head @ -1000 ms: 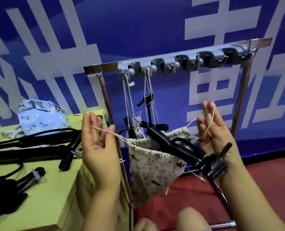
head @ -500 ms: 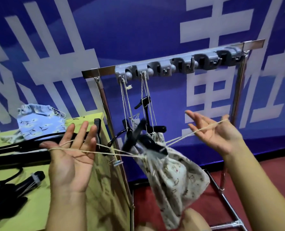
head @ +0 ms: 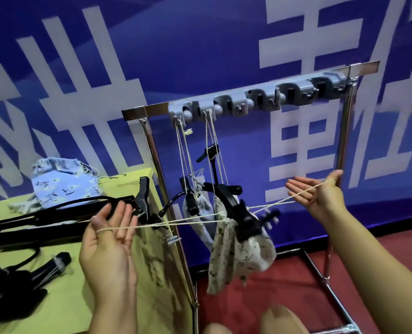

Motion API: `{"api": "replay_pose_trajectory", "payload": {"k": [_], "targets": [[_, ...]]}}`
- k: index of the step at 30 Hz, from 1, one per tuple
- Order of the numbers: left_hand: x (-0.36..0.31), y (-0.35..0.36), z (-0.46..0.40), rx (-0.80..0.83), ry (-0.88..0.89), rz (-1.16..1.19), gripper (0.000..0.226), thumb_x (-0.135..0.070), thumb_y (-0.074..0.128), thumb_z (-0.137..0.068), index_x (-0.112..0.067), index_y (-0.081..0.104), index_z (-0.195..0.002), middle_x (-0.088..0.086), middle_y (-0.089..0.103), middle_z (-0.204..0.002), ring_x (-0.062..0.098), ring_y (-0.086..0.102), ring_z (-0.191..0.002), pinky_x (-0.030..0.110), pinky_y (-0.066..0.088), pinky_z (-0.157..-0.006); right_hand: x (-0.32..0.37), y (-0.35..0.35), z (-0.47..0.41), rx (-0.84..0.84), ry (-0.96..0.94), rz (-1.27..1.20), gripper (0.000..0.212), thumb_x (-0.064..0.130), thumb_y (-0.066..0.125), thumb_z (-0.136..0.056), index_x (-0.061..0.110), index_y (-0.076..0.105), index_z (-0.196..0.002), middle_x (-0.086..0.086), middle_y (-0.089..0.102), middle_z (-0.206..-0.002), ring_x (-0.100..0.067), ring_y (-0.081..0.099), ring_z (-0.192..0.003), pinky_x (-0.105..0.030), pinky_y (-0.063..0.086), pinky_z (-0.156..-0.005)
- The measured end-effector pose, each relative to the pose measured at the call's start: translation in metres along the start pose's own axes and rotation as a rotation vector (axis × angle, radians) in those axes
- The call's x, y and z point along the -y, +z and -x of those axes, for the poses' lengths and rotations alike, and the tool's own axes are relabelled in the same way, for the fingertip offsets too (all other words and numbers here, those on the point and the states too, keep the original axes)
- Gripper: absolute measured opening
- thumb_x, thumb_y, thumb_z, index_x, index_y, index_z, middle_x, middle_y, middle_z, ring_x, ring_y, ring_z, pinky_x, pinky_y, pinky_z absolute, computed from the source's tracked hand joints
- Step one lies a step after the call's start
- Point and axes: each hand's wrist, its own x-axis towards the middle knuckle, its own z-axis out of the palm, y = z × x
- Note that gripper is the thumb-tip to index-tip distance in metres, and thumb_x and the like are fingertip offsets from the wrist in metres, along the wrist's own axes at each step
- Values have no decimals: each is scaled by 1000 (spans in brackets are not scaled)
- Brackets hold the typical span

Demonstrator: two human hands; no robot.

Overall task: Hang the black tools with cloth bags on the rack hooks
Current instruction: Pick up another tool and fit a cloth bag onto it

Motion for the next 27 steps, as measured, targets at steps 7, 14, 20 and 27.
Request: {"api": "replay_pose_trajectory", "payload": {"k": [7,14,20,27], "targets": [[-11,11,5,-3,69,-59,27,-28,34,-101,-16,57,-97,10,65,-109,16,69,-98,31,55,-86,7,-4,2,197,179,-28,53,46,35,-96,-2,56,-107,-21,71,-93,-20,73,-70,-31,59,-55],[-56,125,17,574,219,-552,12,-23,54,-93,-25,65,-90,-6,75,-83,7,71,-81,30,57,-76,89,109,93,726,87,504,25,18,37,-98,9,60,-91,-9,74,-84,-18,72,-77,-35,57,-73],[-68,172,20,649,786,-1010,19,-37,53,-92,-23,65,-86,-2,66,-68,21,62,-70,38,51,-62,89,148,148,816,-4,595,31,17,32,-100,7,61,-95,-10,68,-80,-19,68,-73,-37,55,-82],[-59,196,16,937,36,-552,19,-31,56,-91,-15,66,-91,5,66,-74,20,59,-65,31,48,-67,117,143,138,1062,237,667,22,12,40,-88,9,59,-78,5,38,-43,-4,32,-33,-26,52,-55]]}}
